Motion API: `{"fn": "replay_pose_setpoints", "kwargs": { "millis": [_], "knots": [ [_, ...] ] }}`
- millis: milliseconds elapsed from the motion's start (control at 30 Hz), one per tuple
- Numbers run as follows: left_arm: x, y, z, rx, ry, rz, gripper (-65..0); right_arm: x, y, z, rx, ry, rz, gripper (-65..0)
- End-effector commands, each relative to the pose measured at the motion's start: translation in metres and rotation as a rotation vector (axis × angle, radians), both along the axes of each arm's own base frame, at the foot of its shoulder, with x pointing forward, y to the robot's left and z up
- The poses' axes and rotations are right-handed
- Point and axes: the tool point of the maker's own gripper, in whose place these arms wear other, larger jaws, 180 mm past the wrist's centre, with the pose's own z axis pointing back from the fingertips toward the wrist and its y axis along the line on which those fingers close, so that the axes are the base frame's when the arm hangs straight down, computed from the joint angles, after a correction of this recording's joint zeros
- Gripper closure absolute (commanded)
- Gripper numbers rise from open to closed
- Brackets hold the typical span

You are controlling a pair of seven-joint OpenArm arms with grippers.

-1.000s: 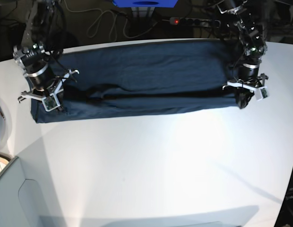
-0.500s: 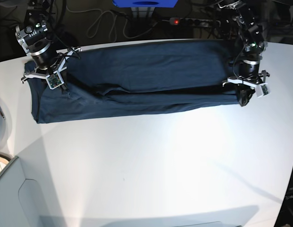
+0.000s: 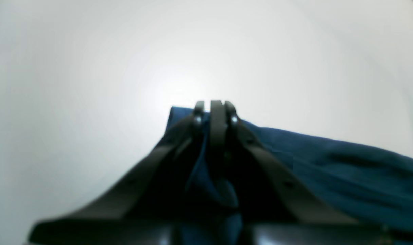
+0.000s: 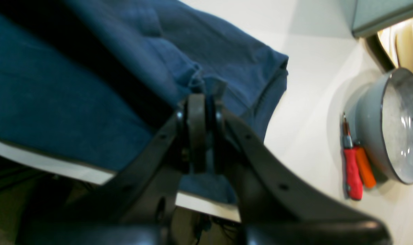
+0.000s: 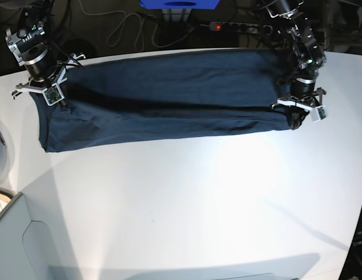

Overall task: Fold the T-shirt properly
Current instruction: 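Lower the folded hem onto the shirt and hold with both grippers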

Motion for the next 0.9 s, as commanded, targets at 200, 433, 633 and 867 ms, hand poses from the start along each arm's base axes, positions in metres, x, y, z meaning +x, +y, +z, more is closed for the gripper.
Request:
{"fn": "replay_pose_setpoints", "kwargs": {
  "millis": [200, 433, 633, 867],
  "knots": [
    [0.010, 0.004, 0.042, 0.054, -0.114, -0.007, 0.0, 0.001, 0.000, -0.002, 0.011, 0.000, 0.023, -0.1],
    [-0.002, -0.002, 0.059, 0.098, -0.132, -0.029, 0.0, 0.006, -0.002, -0.002, 0.017, -0.008, 0.017, -0.1],
    [-0.014, 0.002, 0.040, 0.081, -0.080, -0.019, 0.0, 0.006, -0.002, -0.003, 0.017, -0.007, 0.017, -0.1],
    [-0.018, 0.001, 0.024, 0.061, -0.043, -0.017, 0.0, 0.004, -0.002, -0.005, 0.017, 0.002, 0.017, -0.1]
  ]
}}
